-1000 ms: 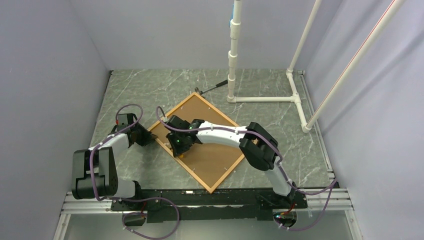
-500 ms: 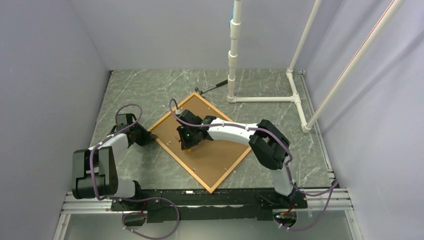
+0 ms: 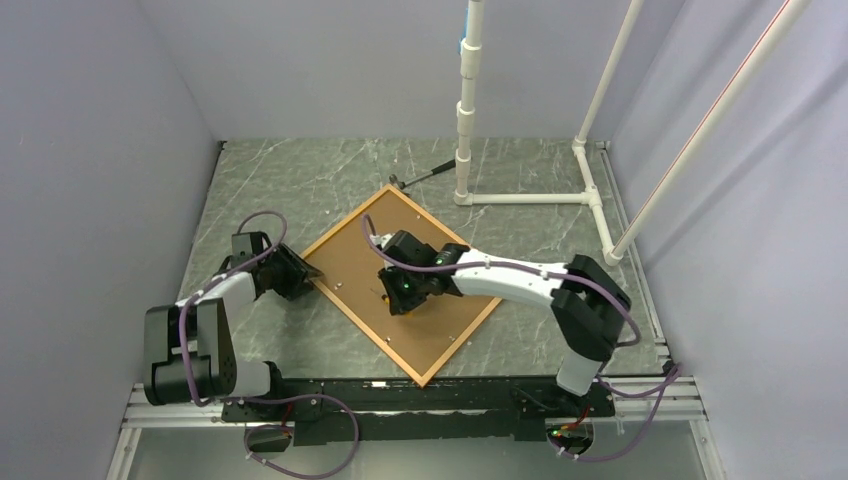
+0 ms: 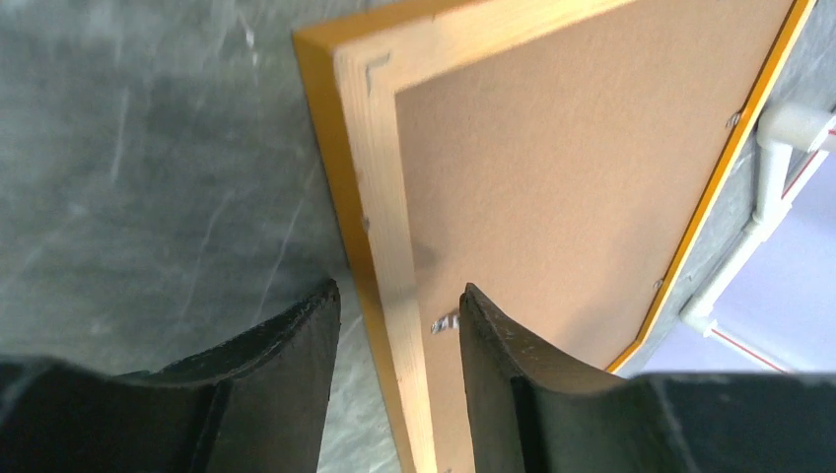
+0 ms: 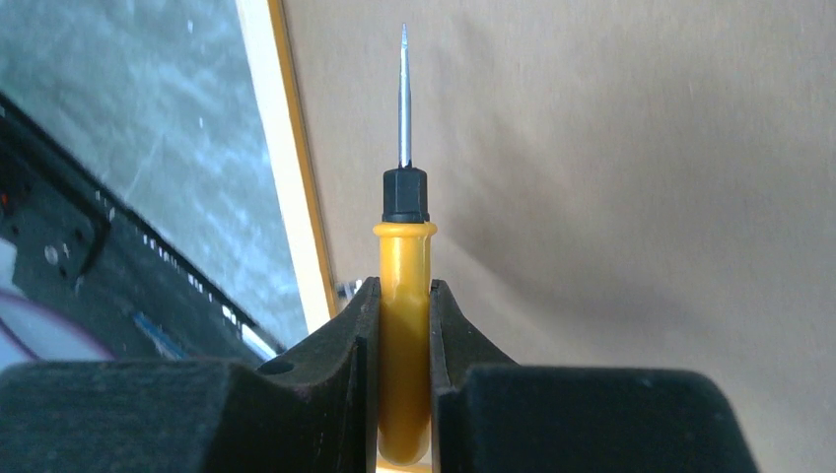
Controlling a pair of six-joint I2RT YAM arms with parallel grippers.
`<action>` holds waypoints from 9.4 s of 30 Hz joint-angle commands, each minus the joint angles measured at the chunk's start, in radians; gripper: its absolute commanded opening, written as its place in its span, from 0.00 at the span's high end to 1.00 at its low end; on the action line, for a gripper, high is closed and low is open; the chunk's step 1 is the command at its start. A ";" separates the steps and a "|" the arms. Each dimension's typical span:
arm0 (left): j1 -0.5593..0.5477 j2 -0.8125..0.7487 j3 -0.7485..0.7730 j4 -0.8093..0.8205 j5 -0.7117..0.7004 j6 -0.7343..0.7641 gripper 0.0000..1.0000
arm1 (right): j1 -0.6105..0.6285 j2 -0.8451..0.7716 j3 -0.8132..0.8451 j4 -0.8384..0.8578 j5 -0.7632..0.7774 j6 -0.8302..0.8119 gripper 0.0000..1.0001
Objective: Take the photo out of the frame
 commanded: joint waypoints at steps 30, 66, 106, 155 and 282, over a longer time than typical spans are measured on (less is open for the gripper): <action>-0.434 -0.291 -0.231 -0.090 -0.099 -0.487 0.51 | 0.135 -0.257 -0.277 -0.052 -0.069 0.104 1.00; -0.465 -0.259 -0.277 -0.073 -0.126 -0.488 1.00 | 0.162 -0.139 -0.228 0.008 0.125 0.219 1.00; -0.230 -0.036 0.052 -0.321 -0.231 0.165 1.00 | -0.059 -0.453 -0.367 -0.050 0.147 0.132 1.00; -0.290 -0.144 0.016 -0.304 -0.336 0.038 0.56 | -0.142 -0.533 -0.365 -0.104 0.159 0.064 1.00; -0.401 -0.309 -0.112 -0.106 -0.014 0.133 0.49 | -0.470 -0.082 0.095 -0.213 0.170 -0.172 1.00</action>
